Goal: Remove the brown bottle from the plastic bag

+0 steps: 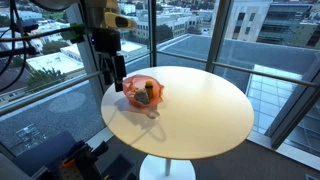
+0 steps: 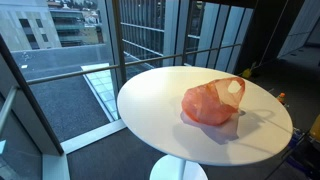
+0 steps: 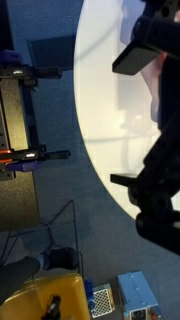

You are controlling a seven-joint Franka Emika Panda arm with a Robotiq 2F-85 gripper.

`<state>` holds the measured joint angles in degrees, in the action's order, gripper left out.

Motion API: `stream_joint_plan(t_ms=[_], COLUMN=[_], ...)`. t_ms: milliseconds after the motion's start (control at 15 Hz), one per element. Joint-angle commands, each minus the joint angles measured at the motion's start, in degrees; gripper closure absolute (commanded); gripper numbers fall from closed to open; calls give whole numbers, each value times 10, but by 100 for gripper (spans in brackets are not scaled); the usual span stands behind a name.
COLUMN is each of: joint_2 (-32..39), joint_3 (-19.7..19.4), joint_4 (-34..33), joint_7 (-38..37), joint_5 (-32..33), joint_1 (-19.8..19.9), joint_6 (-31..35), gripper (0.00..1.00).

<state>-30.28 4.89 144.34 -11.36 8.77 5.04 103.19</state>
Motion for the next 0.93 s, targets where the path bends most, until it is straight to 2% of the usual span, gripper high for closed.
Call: stream_joint_plan(t_ms=[0, 533, 867], joint_2=[1, 30, 79], joint_3=[-8, 7, 14], joint_4=[-1, -25, -55], joint_7=[-4, -34, -55], joint_5=[4, 25, 33], joint_1=[-10, -7, -13], joint_6=[-2, 10, 68], gripper=[0, 0, 0])
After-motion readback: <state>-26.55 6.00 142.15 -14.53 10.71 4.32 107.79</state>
